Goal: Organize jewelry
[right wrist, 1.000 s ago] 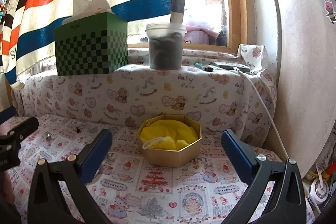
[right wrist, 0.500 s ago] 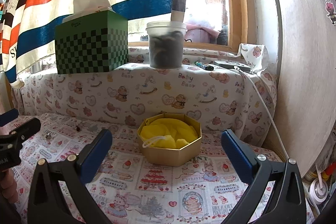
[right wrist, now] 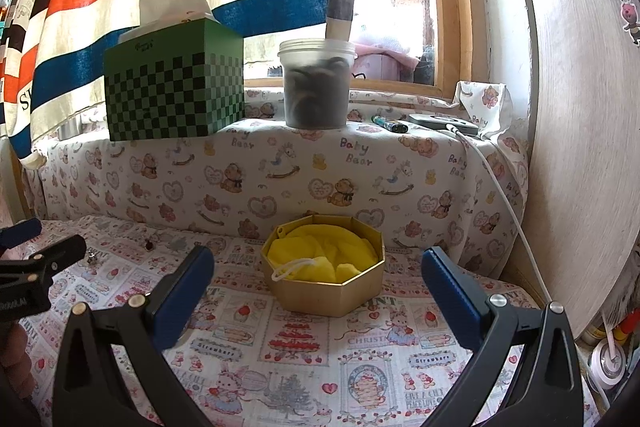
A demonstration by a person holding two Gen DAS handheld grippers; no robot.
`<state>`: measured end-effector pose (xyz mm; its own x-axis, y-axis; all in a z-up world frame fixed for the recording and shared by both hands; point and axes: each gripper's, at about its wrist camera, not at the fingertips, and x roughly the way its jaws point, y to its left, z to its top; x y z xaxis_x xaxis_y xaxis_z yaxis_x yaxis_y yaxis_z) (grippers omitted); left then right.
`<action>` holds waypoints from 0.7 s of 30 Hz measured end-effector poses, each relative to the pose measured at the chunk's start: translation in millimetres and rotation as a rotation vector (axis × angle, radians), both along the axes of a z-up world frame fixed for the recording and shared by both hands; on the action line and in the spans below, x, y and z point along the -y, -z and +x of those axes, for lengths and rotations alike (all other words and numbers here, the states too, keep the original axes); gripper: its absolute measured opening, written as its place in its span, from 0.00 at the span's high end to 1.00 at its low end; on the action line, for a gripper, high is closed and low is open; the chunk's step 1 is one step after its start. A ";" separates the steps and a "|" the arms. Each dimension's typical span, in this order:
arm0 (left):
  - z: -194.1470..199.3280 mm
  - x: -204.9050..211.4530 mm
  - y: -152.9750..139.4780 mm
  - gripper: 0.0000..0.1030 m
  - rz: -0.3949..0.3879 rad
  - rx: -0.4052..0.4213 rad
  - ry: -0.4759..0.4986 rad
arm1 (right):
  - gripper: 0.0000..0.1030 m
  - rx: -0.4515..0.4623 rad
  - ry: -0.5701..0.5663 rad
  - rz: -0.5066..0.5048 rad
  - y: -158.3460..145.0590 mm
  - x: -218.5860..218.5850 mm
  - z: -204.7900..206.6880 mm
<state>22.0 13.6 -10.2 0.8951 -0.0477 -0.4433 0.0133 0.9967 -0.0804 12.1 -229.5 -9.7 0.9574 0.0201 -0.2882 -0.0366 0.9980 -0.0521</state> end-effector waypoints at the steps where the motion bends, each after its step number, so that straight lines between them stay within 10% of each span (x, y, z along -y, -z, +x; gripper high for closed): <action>1: 1.8 -2.3 1.0 0.00 -0.010 -0.011 -0.002 | 0.00 -0.001 -0.001 0.001 0.0 0.1 0.1; 21: -1.7 -4.3 0.5 0.00 -0.017 -0.007 -0.021 | 0.00 -0.004 0.000 0.004 1.5 0.2 1.6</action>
